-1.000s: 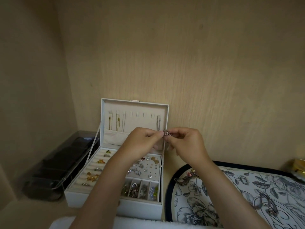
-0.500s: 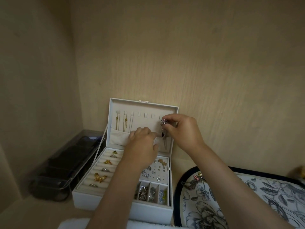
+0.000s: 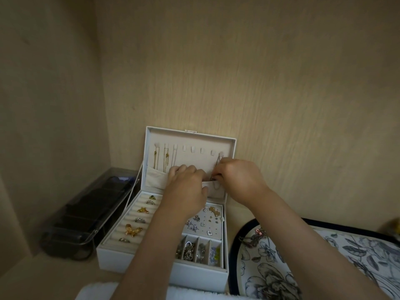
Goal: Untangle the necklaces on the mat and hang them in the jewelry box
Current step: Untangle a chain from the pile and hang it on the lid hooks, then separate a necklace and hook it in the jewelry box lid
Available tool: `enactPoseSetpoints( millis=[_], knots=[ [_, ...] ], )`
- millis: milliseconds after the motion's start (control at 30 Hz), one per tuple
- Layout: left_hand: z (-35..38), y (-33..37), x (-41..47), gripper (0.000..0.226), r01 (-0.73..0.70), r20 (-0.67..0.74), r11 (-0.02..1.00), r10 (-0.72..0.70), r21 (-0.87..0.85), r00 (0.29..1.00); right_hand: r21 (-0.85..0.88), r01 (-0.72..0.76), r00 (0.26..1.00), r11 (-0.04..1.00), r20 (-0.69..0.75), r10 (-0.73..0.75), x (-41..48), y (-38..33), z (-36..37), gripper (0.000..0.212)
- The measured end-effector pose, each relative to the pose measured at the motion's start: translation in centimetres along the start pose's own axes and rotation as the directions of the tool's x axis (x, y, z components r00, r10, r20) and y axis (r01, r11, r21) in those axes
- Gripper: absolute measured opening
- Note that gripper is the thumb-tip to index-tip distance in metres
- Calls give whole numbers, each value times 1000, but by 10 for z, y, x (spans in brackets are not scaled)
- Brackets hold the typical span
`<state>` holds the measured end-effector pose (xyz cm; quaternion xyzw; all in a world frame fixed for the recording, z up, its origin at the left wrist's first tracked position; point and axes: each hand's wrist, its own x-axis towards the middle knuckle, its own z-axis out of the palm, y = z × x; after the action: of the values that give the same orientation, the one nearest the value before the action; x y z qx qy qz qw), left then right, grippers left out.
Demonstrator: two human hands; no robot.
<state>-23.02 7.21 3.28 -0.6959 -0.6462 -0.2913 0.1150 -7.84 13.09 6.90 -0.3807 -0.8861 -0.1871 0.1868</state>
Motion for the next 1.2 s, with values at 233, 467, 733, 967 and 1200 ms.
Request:
enactPoseSetpoints(
  millis=[233,467,733,967,1200],
  knots=[
    [-1,1,0,26,7,6,1000,-7,-9,1000,160,13,999,987,29,-18,-17,-1,4,28],
    [0,2,0,27,-1,8,1000,1,-23,1000,211,-78,983,974,-144,110,-2,1,0,17],
    [-2,2,0,26,18,30,999,-17,-28,999,267,-18,994,964,107,-11,-8,-7,2,18],
    [-14,25,1,38,25,61,996,-20,-89,998,562,-166,985,810,136,107,-50,12,-26,47],
    [-23,89,-14,37,-105,122,974,131,-203,984,477,-419,907,773,261,331,-138,73,-56,16]
  ],
)
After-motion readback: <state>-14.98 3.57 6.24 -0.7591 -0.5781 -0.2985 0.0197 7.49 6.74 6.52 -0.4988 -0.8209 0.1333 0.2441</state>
